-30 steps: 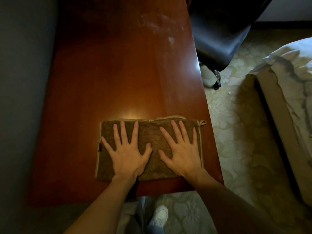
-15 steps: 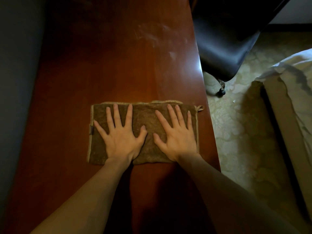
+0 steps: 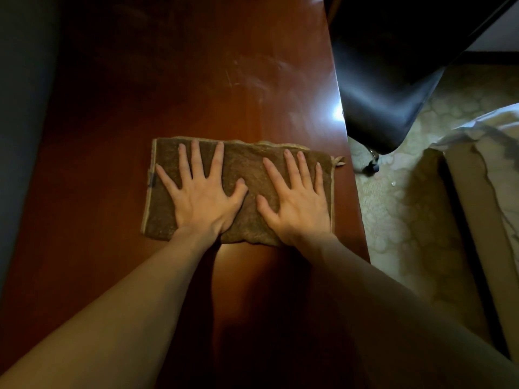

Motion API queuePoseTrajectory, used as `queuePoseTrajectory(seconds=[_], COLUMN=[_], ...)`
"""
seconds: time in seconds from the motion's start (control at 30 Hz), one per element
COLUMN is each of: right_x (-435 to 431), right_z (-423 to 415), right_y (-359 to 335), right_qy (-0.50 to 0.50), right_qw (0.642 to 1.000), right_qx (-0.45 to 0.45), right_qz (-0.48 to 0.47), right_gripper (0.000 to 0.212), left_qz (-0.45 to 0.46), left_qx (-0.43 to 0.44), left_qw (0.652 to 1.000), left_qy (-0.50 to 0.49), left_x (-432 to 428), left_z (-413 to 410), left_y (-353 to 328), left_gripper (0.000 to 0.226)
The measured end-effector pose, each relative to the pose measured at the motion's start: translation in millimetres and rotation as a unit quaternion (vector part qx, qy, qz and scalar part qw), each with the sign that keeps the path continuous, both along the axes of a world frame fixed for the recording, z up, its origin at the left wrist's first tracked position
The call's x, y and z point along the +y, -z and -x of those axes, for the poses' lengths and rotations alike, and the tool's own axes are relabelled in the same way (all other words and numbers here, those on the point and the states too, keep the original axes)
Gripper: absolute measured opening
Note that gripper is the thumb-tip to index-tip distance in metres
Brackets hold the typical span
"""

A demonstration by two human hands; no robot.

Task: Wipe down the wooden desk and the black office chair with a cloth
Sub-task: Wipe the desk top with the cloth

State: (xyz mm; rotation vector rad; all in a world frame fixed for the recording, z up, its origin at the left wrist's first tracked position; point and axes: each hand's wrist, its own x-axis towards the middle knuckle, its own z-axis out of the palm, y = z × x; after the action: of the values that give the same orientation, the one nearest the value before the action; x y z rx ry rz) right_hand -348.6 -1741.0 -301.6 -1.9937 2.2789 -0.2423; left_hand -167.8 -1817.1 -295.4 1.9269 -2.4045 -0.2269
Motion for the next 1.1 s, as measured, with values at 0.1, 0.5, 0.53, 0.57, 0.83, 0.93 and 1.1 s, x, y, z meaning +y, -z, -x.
queuePoseTrajectory(seconds=[0.1, 0.5, 0.53, 0.57, 0.83, 0.93, 1.1], right_x=[-26.7, -101.8, -106.2, -109.5, -131.1, -135.1, -138.2], right_z=[10.5, 35.5, 37.0, 38.5, 49.7, 50.2, 48.6], right_y=[-0.9, -1.1, -0.6, -1.0, 0.6, -0.8, -10.1], right_qy=[-0.020, -0.018, -0.017, -0.016, -0.017, -0.022, -0.028], right_qw=[1.000, 1.000, 1.000, 1.000, 1.000, 0.999, 0.998], right_qx=[0.007, 0.013, 0.014, 0.014, 0.017, 0.028, 0.039], right_qz=[-0.003, 0.009, 0.010, 0.011, 0.010, 0.003, -0.046], right_gripper=[0.073, 0.071, 0.071, 0.071, 0.070, 0.070, 0.074], left_qz=[0.004, 0.001, -0.001, 0.000, -0.001, 0.035, 0.074], left_qx=[0.002, -0.004, -0.004, -0.006, -0.008, -0.001, 0.028], left_qw=[1.000, 1.000, 1.000, 1.000, 1.000, 0.999, 0.987], left_qy=[-0.008, 0.018, 0.017, 0.015, 0.010, 0.018, 0.139], left_x=[-22.6, -100.2, -104.4, -107.5, -123.7, -121.4, -117.4], left_z=[9.0, 34.9, 37.1, 38.6, 48.7, 46.5, 45.8], left_y=[1.7, -4.9, -5.0, -5.3, -5.6, -4.0, -3.0], left_gripper=[0.085, 0.084, 0.084, 0.084, 0.084, 0.083, 0.069])
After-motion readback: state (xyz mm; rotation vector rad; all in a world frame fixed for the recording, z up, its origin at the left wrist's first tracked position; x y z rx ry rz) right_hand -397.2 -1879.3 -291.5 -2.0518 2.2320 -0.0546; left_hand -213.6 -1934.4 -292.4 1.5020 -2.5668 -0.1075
